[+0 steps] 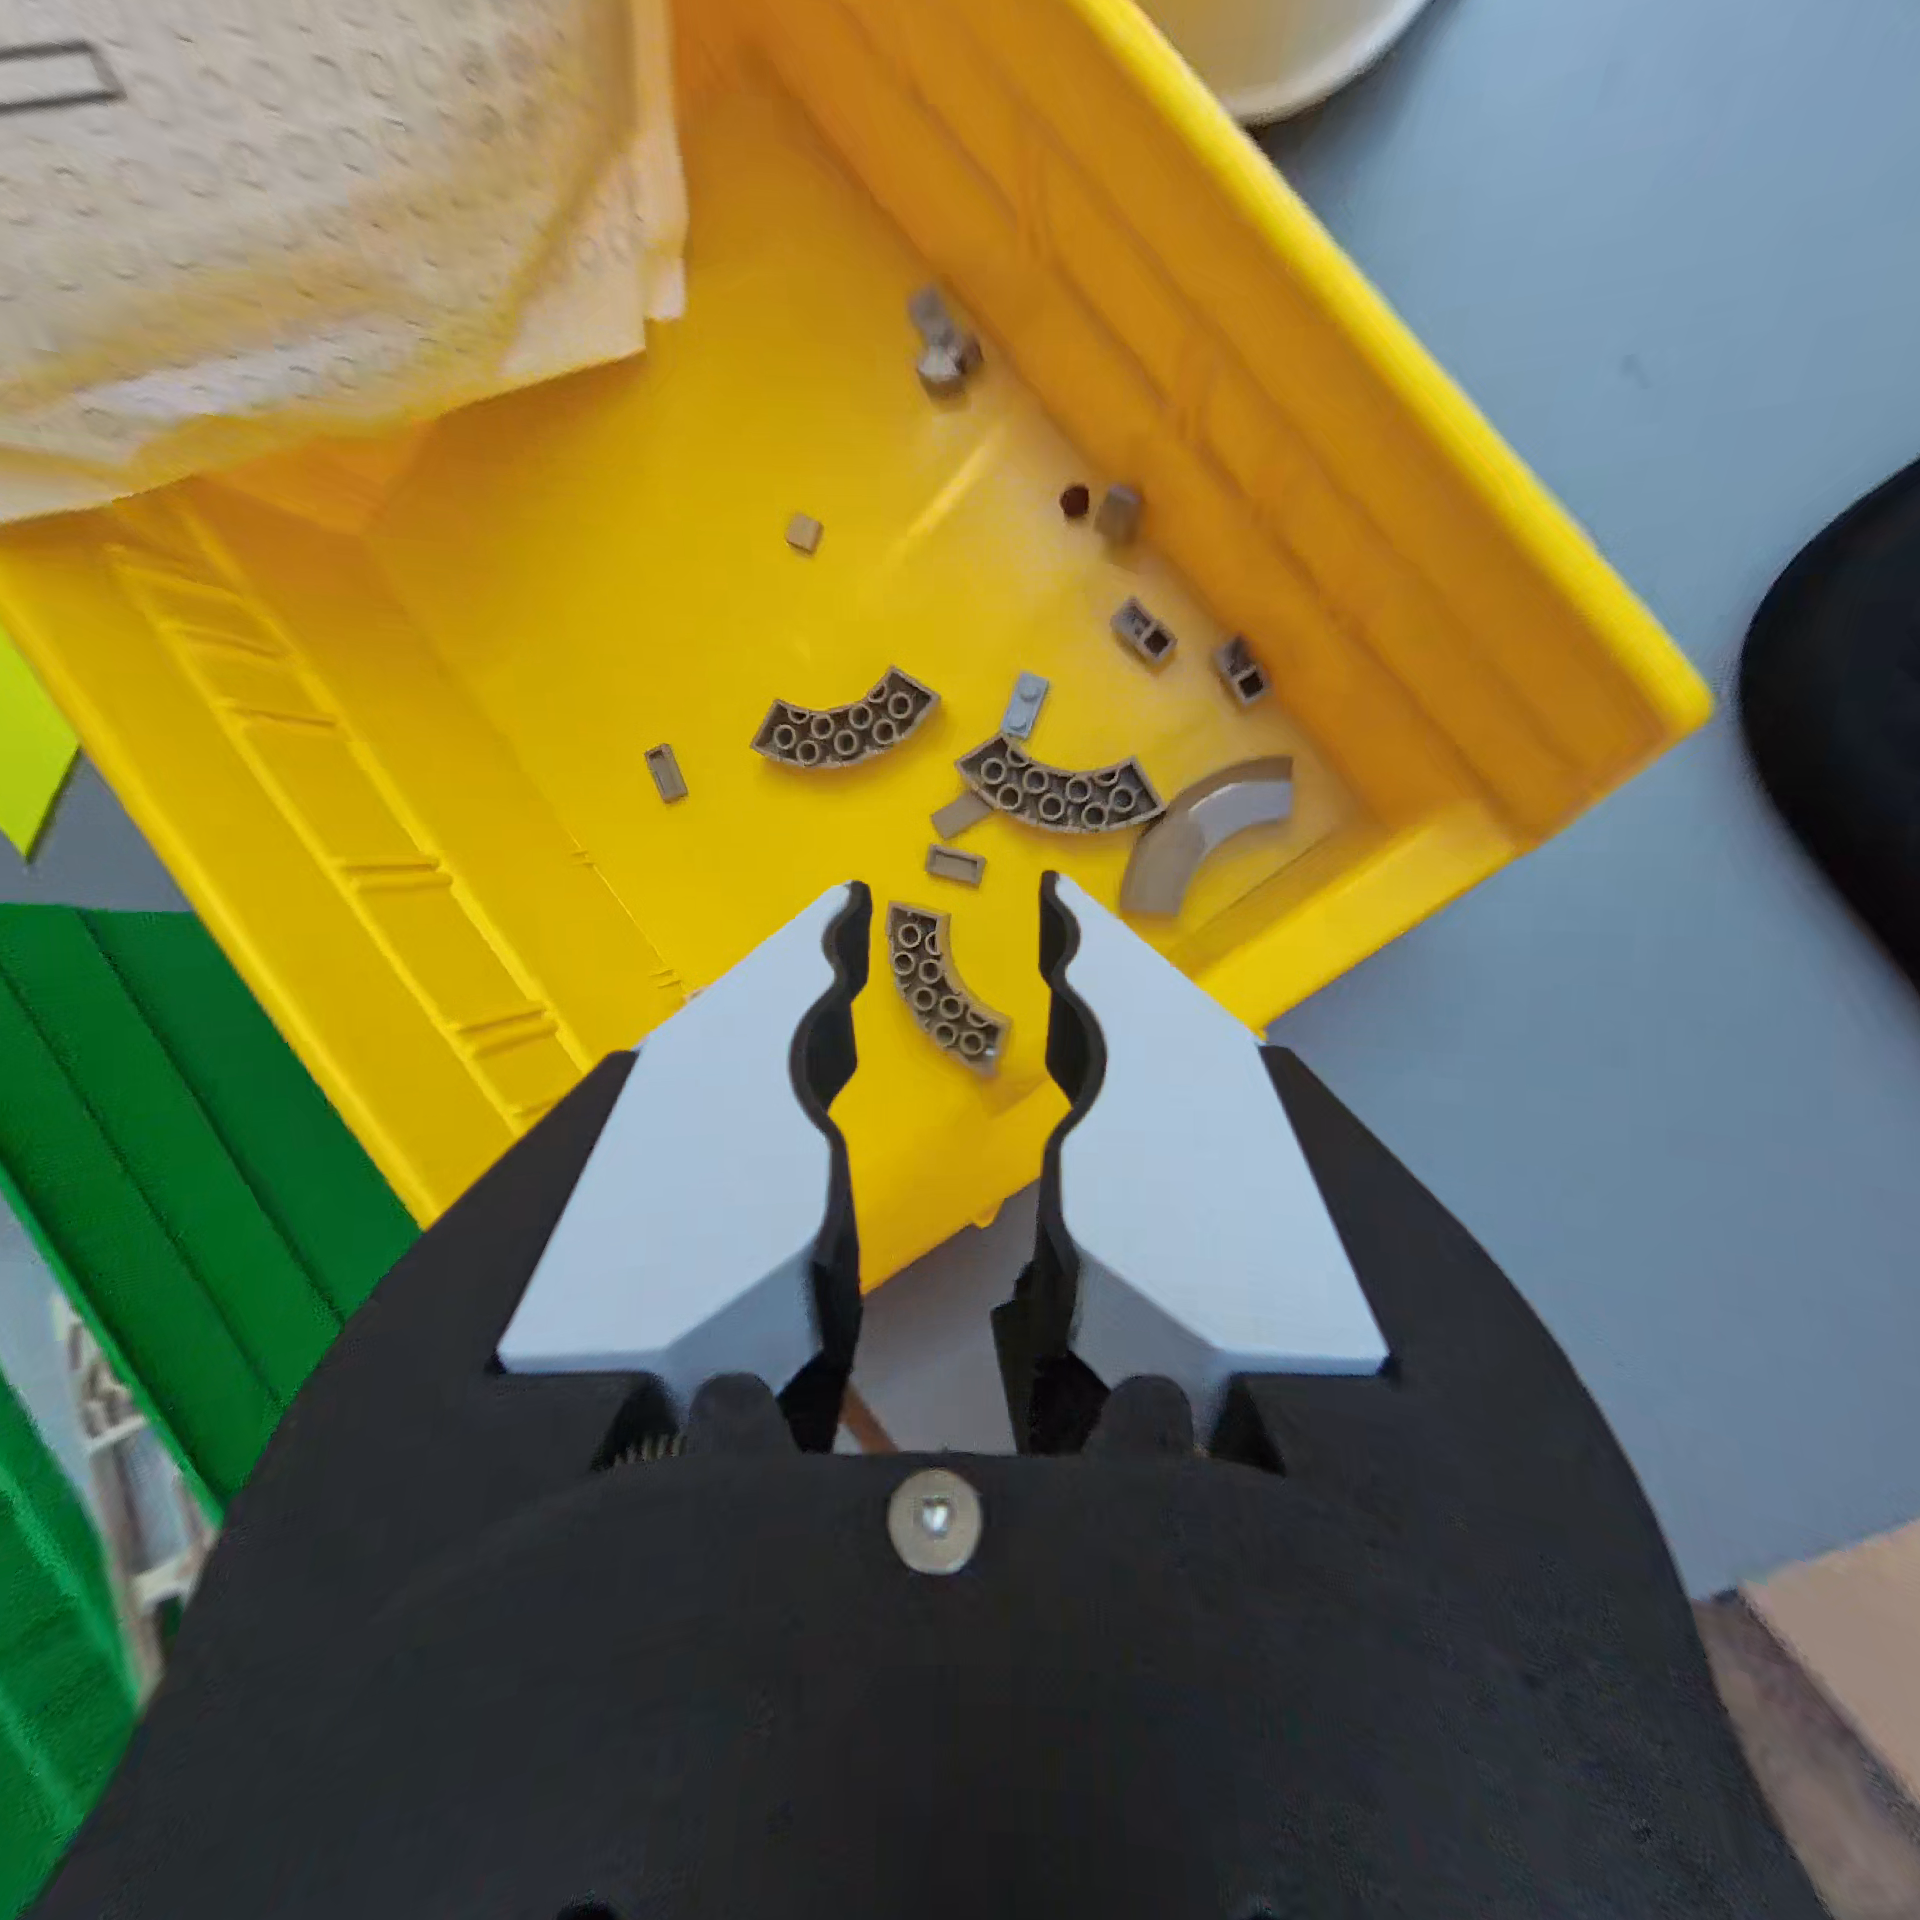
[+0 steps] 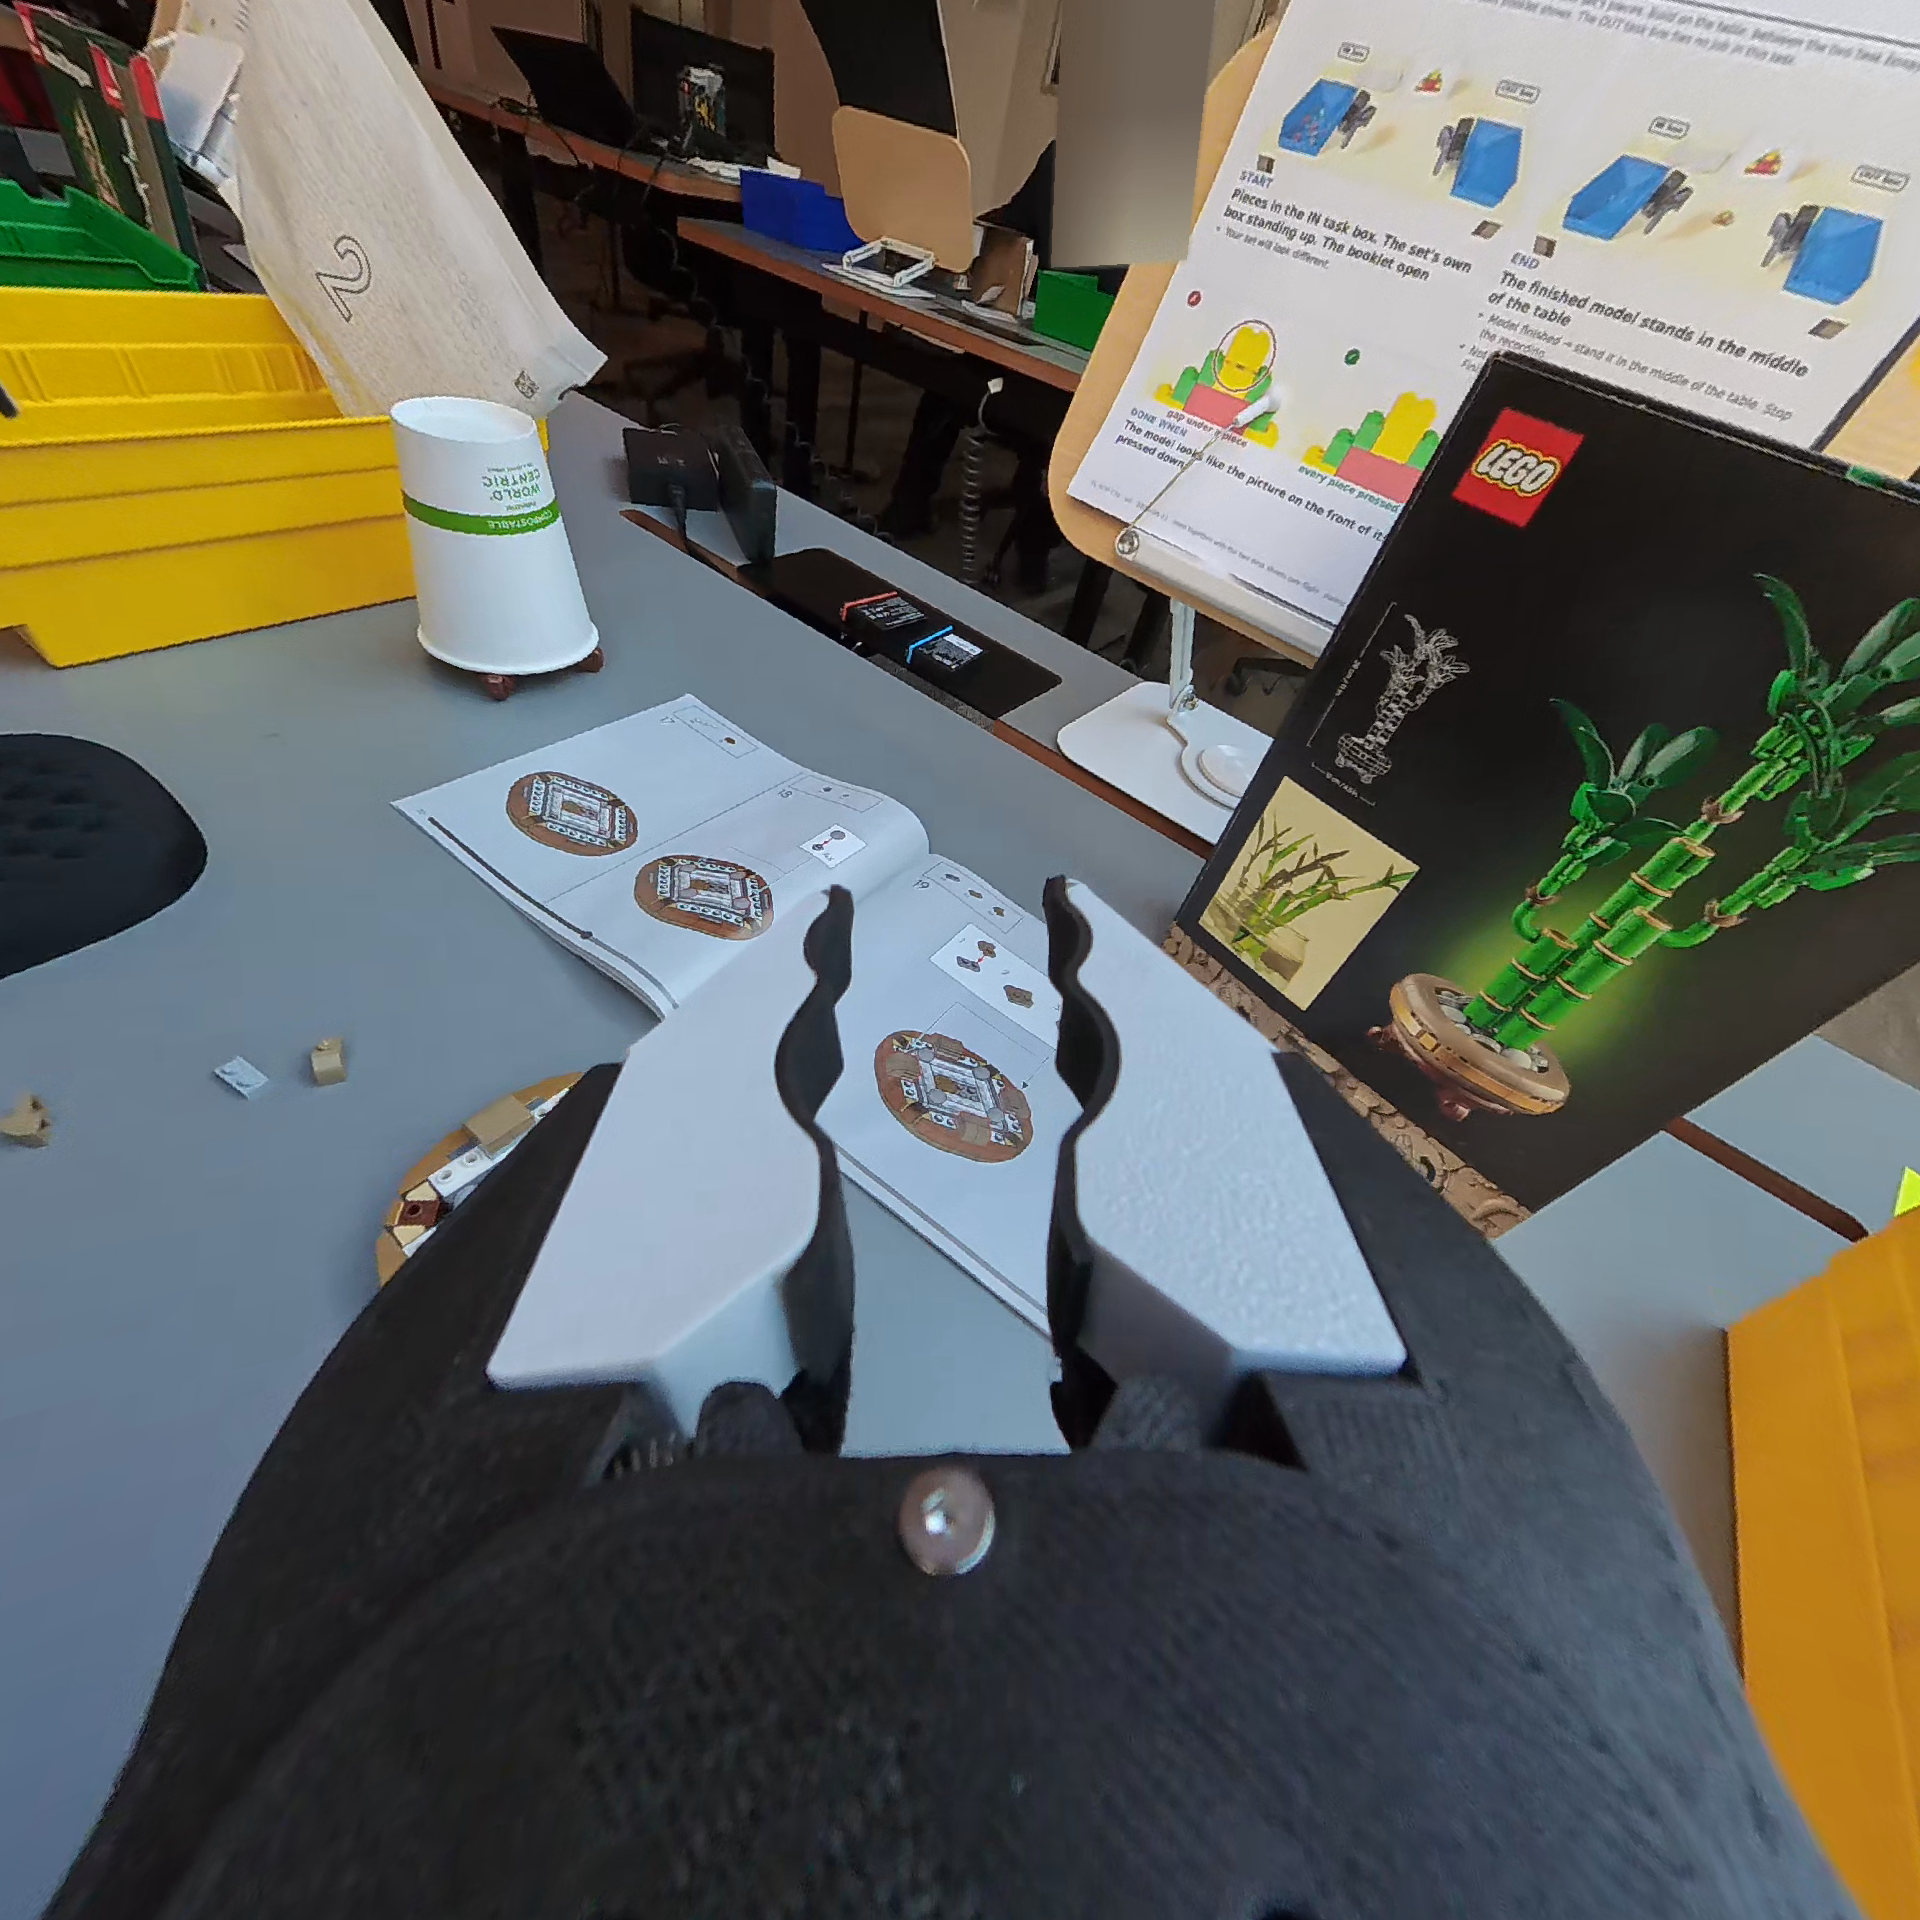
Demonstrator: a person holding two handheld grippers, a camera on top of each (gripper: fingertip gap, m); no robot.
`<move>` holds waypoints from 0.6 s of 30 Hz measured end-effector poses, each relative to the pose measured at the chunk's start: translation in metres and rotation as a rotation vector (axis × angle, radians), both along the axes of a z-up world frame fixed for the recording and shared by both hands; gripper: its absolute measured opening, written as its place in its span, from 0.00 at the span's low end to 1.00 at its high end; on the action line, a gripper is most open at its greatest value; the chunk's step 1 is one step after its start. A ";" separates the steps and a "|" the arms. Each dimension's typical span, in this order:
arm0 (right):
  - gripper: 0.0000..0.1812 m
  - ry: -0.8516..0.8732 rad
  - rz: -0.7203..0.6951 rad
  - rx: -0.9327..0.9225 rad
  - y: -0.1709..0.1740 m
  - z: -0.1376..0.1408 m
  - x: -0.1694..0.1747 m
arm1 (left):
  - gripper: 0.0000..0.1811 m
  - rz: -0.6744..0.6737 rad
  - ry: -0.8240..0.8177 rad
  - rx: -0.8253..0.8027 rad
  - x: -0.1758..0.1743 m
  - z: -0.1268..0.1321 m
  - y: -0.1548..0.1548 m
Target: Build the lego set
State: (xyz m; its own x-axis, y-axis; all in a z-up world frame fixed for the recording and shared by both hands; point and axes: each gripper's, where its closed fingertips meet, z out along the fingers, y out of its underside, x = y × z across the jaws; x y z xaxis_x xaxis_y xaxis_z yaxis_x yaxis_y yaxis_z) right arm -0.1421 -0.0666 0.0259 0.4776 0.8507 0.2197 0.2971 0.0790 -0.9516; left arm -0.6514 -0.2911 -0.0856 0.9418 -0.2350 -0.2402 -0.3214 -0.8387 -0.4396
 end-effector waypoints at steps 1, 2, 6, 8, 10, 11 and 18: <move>0.21 -0.004 0.000 -0.001 -0.001 0.000 -0.001 | 0.18 -0.048 0.054 -0.068 -0.005 -0.008 0.000; 0.21 -0.009 0.001 -0.001 -0.002 -0.001 -0.001 | 0.18 -0.088 0.106 -0.132 -0.011 -0.016 0.000; 0.21 -0.037 0.011 0.000 -0.005 -0.005 -0.006 | 0.21 -0.184 0.115 -0.286 -0.015 -0.039 0.001; 0.20 -0.055 0.017 -0.001 -0.006 -0.008 -0.009 | 0.21 -0.218 0.073 -0.302 -0.013 -0.045 0.006; 0.20 -0.068 0.023 -0.004 -0.006 -0.010 -0.012 | 0.21 -0.235 0.041 -0.329 -0.015 -0.052 0.007; 0.20 -0.071 0.028 -0.005 -0.006 -0.011 -0.013 | 0.21 -0.238 0.016 -0.343 -0.014 -0.054 0.007; 0.20 -0.085 0.040 -0.013 -0.006 -0.015 -0.015 | 0.21 -0.248 -0.015 -0.433 -0.016 -0.069 0.002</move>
State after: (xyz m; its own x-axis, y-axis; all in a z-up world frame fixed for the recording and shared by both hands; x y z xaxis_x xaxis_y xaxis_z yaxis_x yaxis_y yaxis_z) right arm -0.1574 -0.0723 0.0110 0.4228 0.8720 0.2466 0.3739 0.0800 -0.9240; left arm -0.6678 -0.2894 -0.1546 0.8473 -0.5279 -0.0582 -0.5310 -0.8441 -0.0740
